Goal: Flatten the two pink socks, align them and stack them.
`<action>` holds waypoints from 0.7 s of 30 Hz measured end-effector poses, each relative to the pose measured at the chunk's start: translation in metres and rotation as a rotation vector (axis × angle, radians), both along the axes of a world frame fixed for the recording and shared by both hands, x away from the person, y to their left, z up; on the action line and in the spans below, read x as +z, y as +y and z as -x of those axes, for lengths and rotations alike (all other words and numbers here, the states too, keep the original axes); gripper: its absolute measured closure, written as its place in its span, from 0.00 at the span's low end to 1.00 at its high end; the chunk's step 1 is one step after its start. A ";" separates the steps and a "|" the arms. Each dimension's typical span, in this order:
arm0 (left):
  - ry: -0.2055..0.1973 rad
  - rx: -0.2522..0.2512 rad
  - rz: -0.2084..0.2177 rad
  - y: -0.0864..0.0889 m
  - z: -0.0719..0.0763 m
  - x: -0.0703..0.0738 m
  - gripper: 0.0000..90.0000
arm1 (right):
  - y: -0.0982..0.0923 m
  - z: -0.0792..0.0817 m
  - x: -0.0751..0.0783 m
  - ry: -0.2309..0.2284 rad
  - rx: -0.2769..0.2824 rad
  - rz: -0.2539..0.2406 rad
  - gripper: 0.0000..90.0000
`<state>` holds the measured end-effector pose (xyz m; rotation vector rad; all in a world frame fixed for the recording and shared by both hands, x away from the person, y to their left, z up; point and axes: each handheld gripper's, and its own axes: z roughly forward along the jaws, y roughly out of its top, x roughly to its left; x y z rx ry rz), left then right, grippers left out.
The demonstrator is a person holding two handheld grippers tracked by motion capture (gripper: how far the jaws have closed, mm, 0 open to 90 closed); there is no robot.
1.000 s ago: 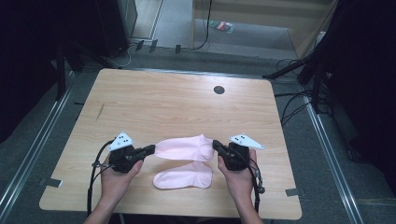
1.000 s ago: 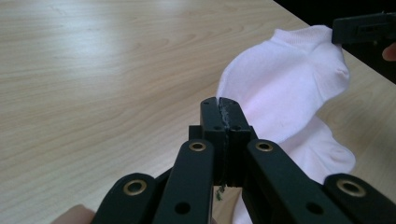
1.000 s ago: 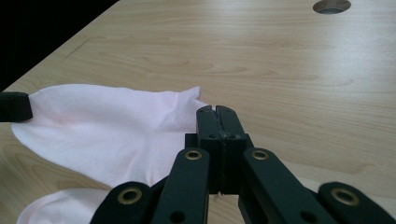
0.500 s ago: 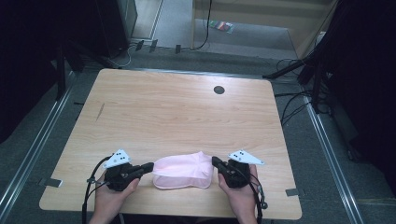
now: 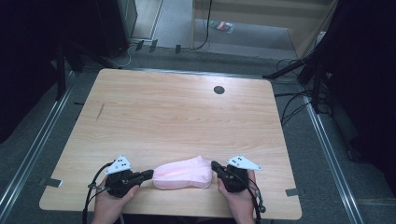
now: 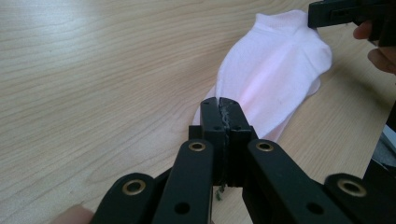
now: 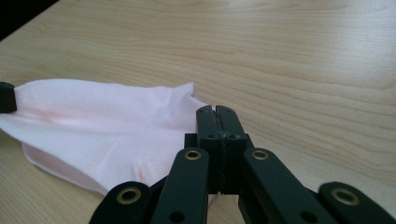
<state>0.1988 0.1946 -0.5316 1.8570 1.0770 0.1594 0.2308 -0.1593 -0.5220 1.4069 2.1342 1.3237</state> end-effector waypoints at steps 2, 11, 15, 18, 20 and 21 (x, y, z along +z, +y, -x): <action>-0.009 0.003 0.004 -0.001 0.001 0.001 1.00 | -0.001 0.000 0.001 -0.011 -0.002 -0.010 1.00; 0.042 -0.037 -0.074 -0.008 -0.002 -0.013 1.00 | -0.001 0.000 -0.013 0.030 0.007 0.017 1.00; 0.059 -0.077 -0.105 -0.010 -0.003 -0.017 0.93 | 0.000 0.000 -0.017 0.036 0.014 0.043 1.00; 0.032 -0.045 -0.104 -0.006 -0.003 -0.014 0.79 | -0.003 -0.002 -0.020 0.061 0.022 0.028 0.93; -0.009 -0.010 -0.063 0.000 -0.002 -0.007 0.68 | -0.005 -0.002 -0.018 0.062 0.016 0.012 0.79; -0.034 -0.006 -0.037 0.002 -0.001 -0.003 0.66 | -0.006 -0.001 -0.015 0.053 0.011 0.002 0.77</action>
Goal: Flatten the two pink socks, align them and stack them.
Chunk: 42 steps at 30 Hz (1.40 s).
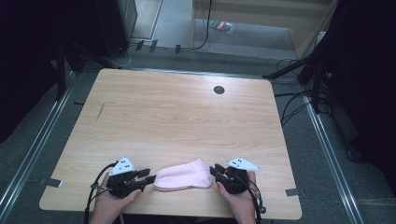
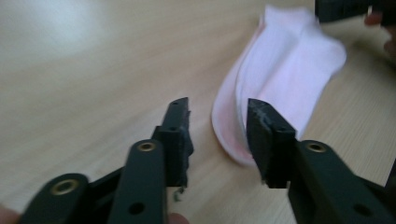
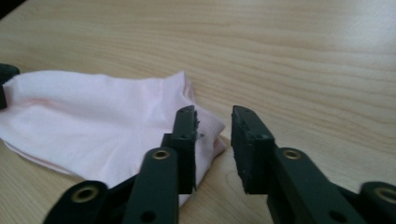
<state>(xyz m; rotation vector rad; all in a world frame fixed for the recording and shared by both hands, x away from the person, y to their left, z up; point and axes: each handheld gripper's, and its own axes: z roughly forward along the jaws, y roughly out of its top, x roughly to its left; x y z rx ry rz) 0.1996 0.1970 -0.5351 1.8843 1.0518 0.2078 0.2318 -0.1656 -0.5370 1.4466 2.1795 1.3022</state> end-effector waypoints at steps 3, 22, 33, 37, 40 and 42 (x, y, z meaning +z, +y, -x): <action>-0.090 -0.022 0.059 -0.005 0.007 0.010 0.73 | -0.003 0.006 0.012 -0.048 -0.015 -0.038 0.80; -0.050 -0.134 -0.149 -0.041 0.000 -0.019 0.56 | 0.026 0.011 -0.012 0.048 0.096 0.070 1.00; -0.144 -0.167 -0.285 -0.043 0.007 -0.018 0.76 | 0.026 0.011 -0.012 0.041 0.086 0.070 1.00; -0.128 -0.181 -0.258 -0.040 0.002 -0.017 0.77 | 0.026 0.012 -0.012 0.055 0.073 0.062 0.99; -0.124 -0.193 -0.175 -0.030 0.002 -0.014 0.56 | 0.025 0.012 -0.007 0.078 0.077 0.038 0.90; -0.129 -0.184 -0.093 -0.022 0.003 -0.008 0.55 | 0.023 0.013 -0.001 0.054 0.077 0.009 0.90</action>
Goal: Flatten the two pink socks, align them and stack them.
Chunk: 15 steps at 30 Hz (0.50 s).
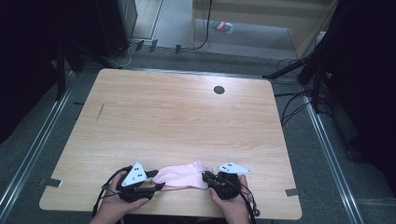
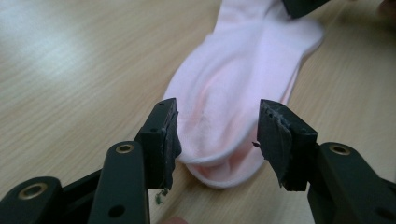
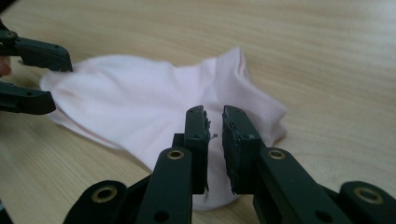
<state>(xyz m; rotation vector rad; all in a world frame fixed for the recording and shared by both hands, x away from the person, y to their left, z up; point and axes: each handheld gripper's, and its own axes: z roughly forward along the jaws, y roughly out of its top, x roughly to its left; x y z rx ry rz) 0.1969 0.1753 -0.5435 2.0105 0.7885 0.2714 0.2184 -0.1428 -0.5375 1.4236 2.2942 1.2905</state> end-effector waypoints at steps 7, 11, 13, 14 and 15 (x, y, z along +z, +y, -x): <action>0.073 0.053 0.013 -0.007 -0.007 -0.001 0.83 | 0.007 -0.011 0.004 -0.067 -0.018 0.000 0.94; 0.103 0.031 -0.046 -0.007 -0.005 -0.009 0.79 | 0.011 -0.015 -0.009 -0.027 -0.021 0.069 0.98; 0.110 -0.002 -0.036 -0.005 -0.005 -0.010 0.72 | 0.009 -0.015 -0.010 -0.020 -0.021 0.072 1.00; 0.111 -0.011 -0.031 -0.005 -0.005 -0.010 0.69 | 0.008 -0.015 -0.010 -0.018 -0.021 0.080 1.00; 0.110 -0.013 -0.031 -0.005 -0.005 -0.010 0.67 | 0.008 -0.015 -0.010 -0.023 -0.015 0.087 1.00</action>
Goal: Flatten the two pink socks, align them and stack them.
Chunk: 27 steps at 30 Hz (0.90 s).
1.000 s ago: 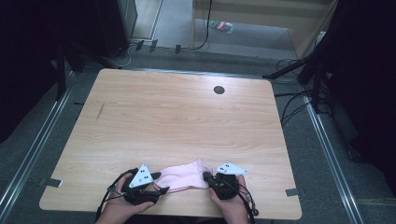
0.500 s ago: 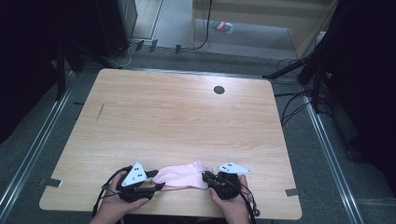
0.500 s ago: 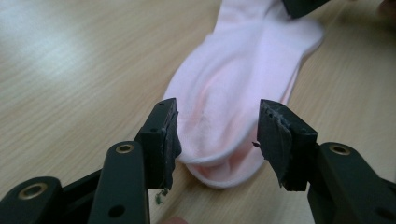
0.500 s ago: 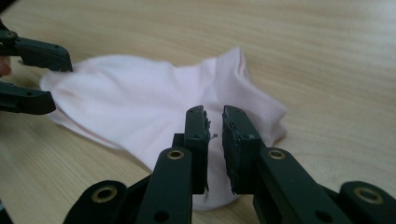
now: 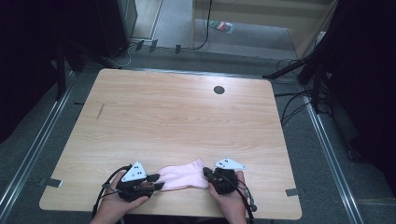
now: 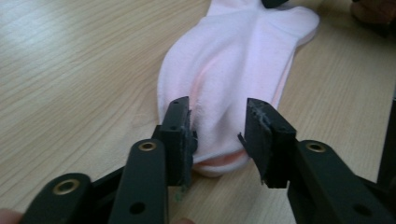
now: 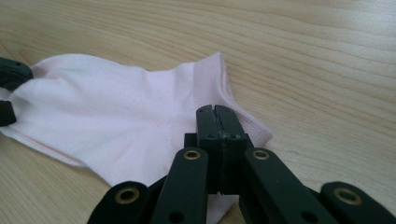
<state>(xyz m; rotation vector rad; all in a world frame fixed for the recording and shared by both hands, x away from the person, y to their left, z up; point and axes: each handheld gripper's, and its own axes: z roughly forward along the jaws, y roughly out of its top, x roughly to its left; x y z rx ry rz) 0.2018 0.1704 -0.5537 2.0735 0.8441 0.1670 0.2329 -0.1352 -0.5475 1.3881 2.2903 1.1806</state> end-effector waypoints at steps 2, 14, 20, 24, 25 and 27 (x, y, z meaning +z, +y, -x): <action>-0.013 -0.010 -0.019 -0.002 0.001 0.000 0.65 | 0.000 0.001 0.000 -0.003 -0.001 0.010 1.00; -0.097 -0.036 -0.094 -0.006 0.003 0.000 0.68 | -0.006 0.006 0.009 0.034 -0.013 0.000 0.96; -0.093 -0.035 -0.091 -0.006 0.002 0.000 0.68 | -0.004 -0.001 0.009 -0.045 -0.044 -0.017 0.79; -0.091 -0.037 -0.089 -0.006 0.002 0.000 0.67 | -0.002 -0.001 0.001 -0.059 -0.033 0.040 0.83; -0.089 -0.037 -0.087 -0.006 0.002 0.000 0.67 | -0.002 0.000 0.001 -0.063 -0.032 0.052 0.84; -0.085 -0.036 -0.083 -0.005 0.002 0.000 0.67 | -0.002 0.000 0.001 -0.077 -0.023 0.075 0.84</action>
